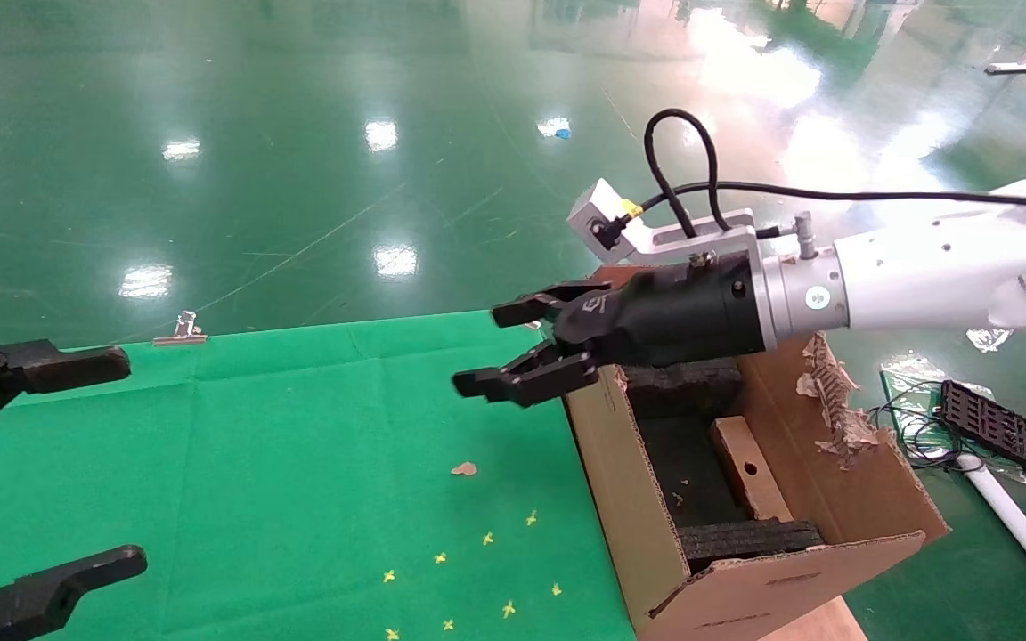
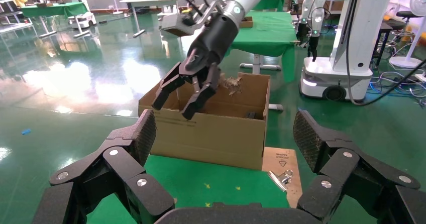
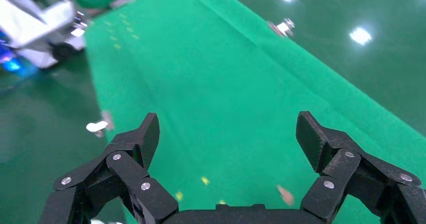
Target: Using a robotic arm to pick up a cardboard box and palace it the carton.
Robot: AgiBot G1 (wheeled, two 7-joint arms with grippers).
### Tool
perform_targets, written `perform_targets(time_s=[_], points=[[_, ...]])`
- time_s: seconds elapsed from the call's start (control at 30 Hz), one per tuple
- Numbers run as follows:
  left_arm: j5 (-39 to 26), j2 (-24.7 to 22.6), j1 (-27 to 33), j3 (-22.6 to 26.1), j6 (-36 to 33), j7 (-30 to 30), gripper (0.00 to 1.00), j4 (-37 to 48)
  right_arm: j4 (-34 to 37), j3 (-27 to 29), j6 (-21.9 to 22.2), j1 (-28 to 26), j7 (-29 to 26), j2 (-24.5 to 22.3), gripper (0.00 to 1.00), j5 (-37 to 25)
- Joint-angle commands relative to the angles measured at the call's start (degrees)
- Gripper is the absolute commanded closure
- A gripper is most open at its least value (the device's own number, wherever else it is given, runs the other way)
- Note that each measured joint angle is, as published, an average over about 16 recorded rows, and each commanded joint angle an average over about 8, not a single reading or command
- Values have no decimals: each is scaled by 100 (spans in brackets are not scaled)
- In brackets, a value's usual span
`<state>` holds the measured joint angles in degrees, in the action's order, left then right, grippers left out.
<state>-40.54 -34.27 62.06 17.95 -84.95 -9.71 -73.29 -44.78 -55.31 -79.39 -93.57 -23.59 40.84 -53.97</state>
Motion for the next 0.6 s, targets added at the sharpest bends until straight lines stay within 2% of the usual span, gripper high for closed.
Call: perform_targets(time_s=[0.03, 0.6], points=[[0, 0, 0, 0, 0, 0, 0, 0, -210, 287, -46, 234, 94, -43, 0, 88], [3, 2, 1, 4, 2, 2, 0, 0, -2006, 2737, -439, 2229, 894, -405, 0, 843]])
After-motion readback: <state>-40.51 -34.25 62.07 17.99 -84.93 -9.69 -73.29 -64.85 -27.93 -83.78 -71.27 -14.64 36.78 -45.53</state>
